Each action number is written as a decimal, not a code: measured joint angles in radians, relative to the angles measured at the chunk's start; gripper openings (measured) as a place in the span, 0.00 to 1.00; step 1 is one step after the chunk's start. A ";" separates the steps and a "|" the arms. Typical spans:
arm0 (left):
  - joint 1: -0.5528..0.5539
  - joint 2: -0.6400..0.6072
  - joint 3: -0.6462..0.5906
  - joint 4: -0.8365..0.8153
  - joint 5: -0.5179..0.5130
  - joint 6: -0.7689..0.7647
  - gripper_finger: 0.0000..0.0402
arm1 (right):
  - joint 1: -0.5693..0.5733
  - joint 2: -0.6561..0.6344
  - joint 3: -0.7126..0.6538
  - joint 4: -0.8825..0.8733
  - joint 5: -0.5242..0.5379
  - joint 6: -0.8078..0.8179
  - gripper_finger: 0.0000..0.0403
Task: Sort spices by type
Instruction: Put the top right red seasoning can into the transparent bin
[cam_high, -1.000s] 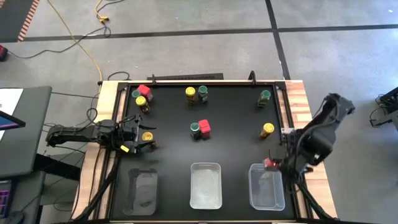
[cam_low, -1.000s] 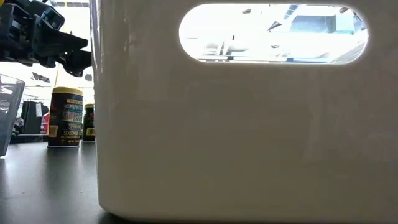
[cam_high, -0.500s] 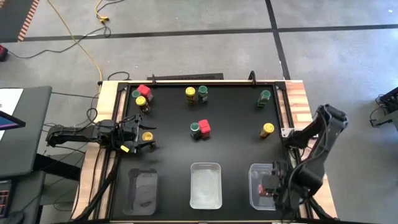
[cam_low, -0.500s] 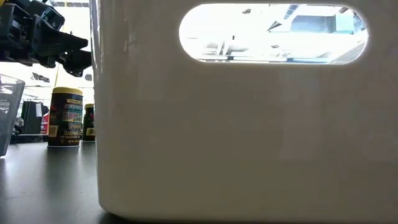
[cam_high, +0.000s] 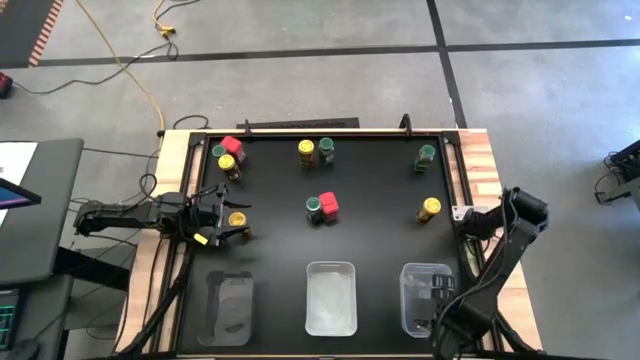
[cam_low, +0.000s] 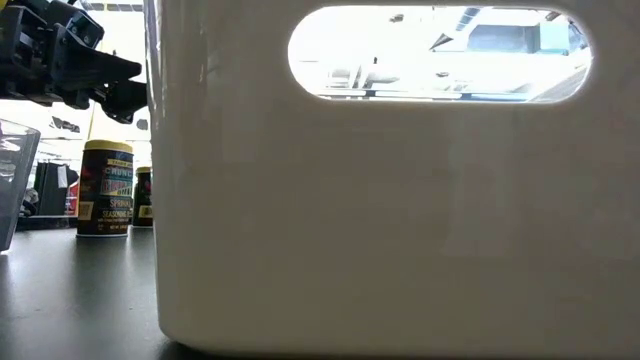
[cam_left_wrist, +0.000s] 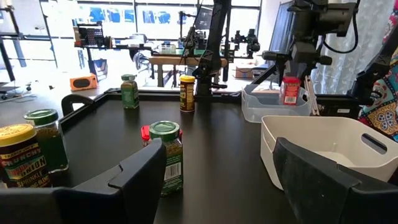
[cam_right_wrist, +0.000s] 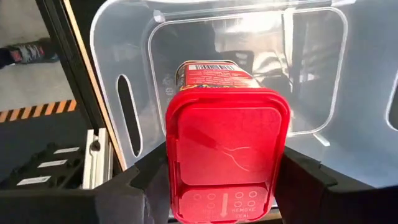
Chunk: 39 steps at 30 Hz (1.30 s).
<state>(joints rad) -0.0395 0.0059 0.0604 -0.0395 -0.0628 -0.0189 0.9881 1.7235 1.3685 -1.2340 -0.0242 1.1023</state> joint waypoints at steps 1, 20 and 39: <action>0.000 0.000 0.000 0.000 0.000 0.000 0.70 | 0.003 0.005 0.000 0.000 0.000 -0.003 0.60; 0.000 0.000 0.000 0.000 0.000 0.000 0.70 | 0.020 0.033 -0.072 0.103 0.003 -0.008 0.62; 0.000 0.000 0.000 0.000 0.000 0.000 0.70 | 0.019 0.033 -0.078 0.089 0.005 -0.056 0.63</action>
<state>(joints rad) -0.0398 0.0063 0.0605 -0.0394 -0.0628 -0.0189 1.0073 1.7561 1.2907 -1.1449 -0.0193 1.0462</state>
